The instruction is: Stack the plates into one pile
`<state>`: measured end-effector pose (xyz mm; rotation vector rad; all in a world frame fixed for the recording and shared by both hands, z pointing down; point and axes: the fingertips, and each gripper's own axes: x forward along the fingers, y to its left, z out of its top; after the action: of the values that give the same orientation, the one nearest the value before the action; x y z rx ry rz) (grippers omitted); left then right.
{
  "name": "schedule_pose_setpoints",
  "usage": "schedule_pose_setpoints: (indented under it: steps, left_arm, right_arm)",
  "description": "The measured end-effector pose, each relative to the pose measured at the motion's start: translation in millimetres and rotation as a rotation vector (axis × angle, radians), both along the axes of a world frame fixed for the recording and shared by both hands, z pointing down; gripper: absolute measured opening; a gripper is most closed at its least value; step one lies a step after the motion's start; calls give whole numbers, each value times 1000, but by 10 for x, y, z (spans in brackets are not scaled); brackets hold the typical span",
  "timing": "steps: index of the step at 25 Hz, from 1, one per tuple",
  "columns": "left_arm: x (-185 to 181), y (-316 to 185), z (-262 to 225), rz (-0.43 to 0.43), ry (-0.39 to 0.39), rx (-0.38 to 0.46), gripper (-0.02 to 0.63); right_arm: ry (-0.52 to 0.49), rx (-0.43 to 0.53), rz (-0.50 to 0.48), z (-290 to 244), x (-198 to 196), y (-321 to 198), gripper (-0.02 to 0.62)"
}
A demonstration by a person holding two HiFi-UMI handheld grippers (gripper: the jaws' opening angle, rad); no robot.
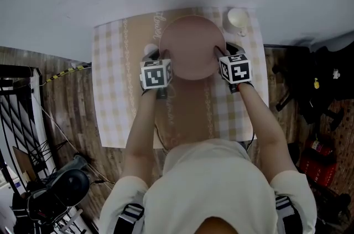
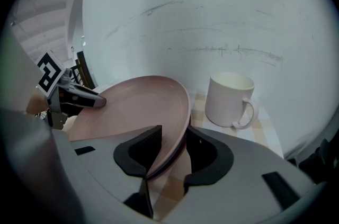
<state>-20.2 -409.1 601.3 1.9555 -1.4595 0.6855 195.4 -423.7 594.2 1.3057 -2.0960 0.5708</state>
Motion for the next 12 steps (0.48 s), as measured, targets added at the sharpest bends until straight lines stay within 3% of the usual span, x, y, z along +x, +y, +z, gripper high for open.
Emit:
schedule_pose_setpoints:
  steps: [7,12]
  left_arm:
    - [-8,-63,38,-9,-47,33,74]
    - [-43,-31,48,-28,-31,27,80]
  right_arm:
    - [1,12,21,22,26,-22,153]
    - [7,43,31,-42,36,2,153]
